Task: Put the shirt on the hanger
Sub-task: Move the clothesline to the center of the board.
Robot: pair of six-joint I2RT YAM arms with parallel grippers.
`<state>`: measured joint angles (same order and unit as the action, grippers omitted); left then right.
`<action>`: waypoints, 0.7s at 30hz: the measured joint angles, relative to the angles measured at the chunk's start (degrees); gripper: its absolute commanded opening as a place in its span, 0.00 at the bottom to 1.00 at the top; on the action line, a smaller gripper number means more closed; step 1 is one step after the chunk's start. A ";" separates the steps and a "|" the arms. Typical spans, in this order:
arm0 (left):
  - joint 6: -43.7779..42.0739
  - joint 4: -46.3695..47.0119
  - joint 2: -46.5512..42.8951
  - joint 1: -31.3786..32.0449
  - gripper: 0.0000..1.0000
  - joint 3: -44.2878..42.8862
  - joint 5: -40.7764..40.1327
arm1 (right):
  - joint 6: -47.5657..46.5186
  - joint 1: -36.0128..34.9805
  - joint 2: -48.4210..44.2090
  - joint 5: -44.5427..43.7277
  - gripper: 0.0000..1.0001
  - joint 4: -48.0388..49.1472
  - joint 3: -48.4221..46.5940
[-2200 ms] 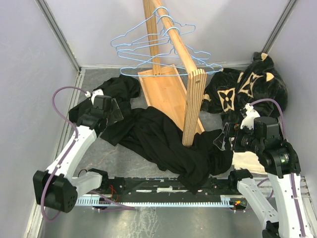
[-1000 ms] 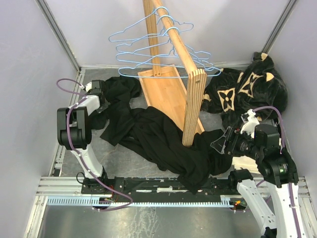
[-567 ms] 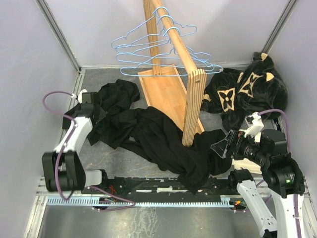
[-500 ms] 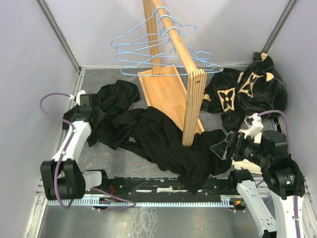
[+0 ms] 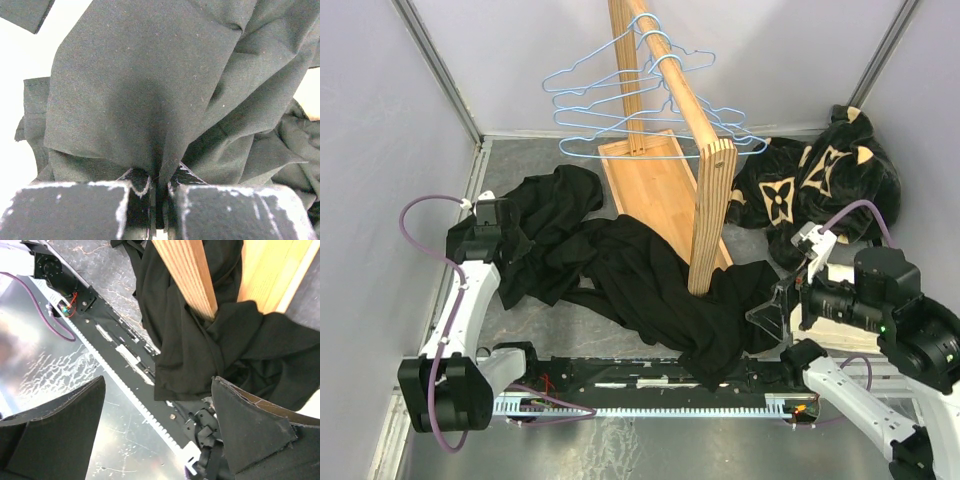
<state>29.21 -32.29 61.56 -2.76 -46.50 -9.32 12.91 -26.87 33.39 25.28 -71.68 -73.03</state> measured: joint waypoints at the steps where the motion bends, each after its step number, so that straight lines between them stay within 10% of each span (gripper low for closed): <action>1: -0.07 -0.52 -0.42 0.00 0.03 -0.02 0.42 | -1.07 -1.27 1.09 -0.87 0.94 0.33 -0.90; 21: -1.88 -4.66 -5.79 0.00 0.03 -0.79 3.17 | 12.85 -9.22 -1.81 -22.86 0.98 38.75 21.07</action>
<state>27.33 -36.95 55.77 -2.76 -47.29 -6.15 25.76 -36.10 31.57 2.42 -32.93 -51.96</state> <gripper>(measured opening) 0.051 0.980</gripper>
